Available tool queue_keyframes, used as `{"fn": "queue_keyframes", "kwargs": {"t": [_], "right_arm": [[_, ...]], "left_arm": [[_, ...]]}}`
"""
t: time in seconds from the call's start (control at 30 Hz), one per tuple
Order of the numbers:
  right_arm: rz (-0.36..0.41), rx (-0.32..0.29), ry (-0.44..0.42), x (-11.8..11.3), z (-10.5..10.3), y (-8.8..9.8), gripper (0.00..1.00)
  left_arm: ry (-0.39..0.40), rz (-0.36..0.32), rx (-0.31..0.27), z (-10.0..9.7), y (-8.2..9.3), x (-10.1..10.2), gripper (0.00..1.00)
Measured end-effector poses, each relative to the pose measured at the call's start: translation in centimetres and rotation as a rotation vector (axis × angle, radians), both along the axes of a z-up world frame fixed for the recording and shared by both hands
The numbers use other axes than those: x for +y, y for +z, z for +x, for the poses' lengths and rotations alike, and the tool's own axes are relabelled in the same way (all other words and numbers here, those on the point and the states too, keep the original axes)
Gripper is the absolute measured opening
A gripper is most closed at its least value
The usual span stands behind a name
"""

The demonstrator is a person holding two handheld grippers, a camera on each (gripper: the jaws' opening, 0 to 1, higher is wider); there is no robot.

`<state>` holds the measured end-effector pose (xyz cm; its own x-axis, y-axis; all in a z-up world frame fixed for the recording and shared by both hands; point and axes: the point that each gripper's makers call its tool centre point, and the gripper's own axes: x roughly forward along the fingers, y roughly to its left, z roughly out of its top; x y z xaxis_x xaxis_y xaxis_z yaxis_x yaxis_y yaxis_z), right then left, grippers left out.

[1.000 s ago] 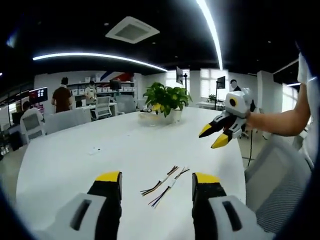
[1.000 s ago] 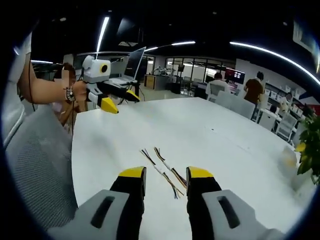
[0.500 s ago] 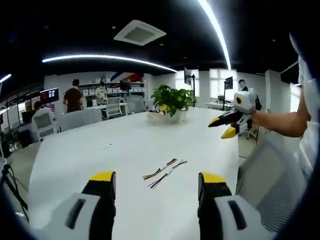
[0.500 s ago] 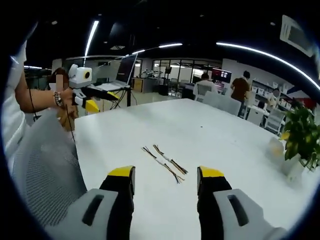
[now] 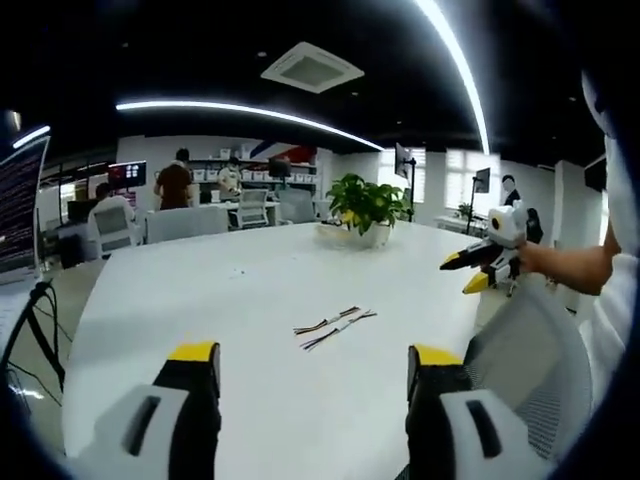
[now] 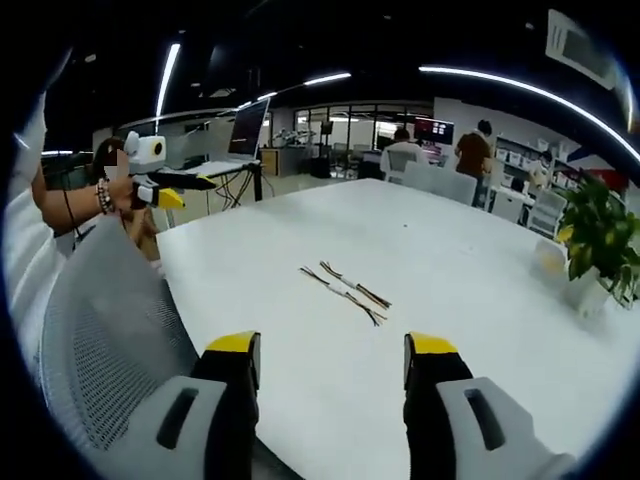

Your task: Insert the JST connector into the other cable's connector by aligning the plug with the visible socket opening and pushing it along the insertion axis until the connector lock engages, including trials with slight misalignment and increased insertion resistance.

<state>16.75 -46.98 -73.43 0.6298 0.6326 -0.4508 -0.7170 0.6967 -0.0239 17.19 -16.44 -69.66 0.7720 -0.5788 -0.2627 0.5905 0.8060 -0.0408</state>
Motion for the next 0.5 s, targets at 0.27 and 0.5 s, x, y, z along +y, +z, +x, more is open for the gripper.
{"fn": "queue_keyframes", "kwargs": {"t": [0.27, 0.5], "right_arm": [[-0.031, 0.025, -0.002, -0.5, -1.3, -0.8, 0.55], [-0.037, 0.049, -0.018, -0.8, -1.6, -1.8, 0.56]], "left_arm": [[0.006, -0.018, 0.064, -1.8, -1.1, 0.7, 0.77], [0.010, -0.005, 0.136, -3.0, -3.6, 1.1, 0.78]]}}
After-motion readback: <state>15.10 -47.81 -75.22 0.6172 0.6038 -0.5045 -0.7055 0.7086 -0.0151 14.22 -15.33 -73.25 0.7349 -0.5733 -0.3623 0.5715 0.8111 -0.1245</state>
